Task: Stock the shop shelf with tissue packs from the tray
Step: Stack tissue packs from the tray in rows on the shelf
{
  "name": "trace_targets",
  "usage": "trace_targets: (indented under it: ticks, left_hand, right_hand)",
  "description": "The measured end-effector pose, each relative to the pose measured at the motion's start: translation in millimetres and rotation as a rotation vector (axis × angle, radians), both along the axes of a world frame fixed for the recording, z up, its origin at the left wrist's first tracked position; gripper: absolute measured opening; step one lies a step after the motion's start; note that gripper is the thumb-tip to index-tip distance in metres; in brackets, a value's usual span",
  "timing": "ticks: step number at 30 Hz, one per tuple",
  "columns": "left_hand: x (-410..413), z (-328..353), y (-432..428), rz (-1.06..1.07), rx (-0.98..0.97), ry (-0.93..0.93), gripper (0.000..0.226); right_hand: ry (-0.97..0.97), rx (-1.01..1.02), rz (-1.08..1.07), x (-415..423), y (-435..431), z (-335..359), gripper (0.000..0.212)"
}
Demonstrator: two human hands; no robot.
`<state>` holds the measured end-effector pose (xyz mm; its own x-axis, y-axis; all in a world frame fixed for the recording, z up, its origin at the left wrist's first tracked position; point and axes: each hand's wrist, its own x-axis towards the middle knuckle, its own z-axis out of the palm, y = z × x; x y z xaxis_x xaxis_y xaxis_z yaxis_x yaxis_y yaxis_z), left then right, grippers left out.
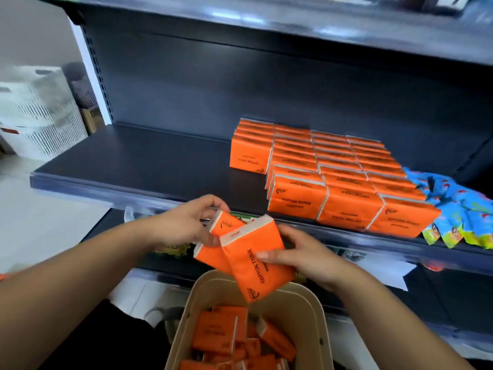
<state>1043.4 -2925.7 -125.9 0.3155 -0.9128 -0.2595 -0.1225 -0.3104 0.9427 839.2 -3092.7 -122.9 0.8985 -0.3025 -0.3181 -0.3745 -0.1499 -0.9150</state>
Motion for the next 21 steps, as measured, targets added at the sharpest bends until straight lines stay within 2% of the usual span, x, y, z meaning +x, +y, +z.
trace_targets:
  ticks: [3,7,12,16,19,21]
  left_hand:
    - [12,16,-4,0.047,-0.062,-0.051,0.073]
    - [33,38,-15,0.105,-0.158,-0.189,0.056]
    - [74,61,-32,0.231,-0.242,-0.273,0.049]
    - [108,61,-53,0.311,-0.275,-0.258,0.050]
    - [132,54,-75,0.349,-0.276,-0.287,0.047]
    - [141,47,-92,0.347,-0.245,-0.297,0.045]
  right_hand:
    - [-0.037,-0.095,-0.052,18,3,19,0.051]
    - [-0.121,-0.225,-0.070,52,7,50,0.044]
    - [-0.225,-0.657,-0.077,111,-9,73,0.055]
    - [-0.194,-0.856,-0.075,137,-18,85,0.059]
    - [-0.164,-1.042,-0.073,142,-13,76,0.051]
    - [-0.122,-1.159,0.021,142,-8,67,0.045]
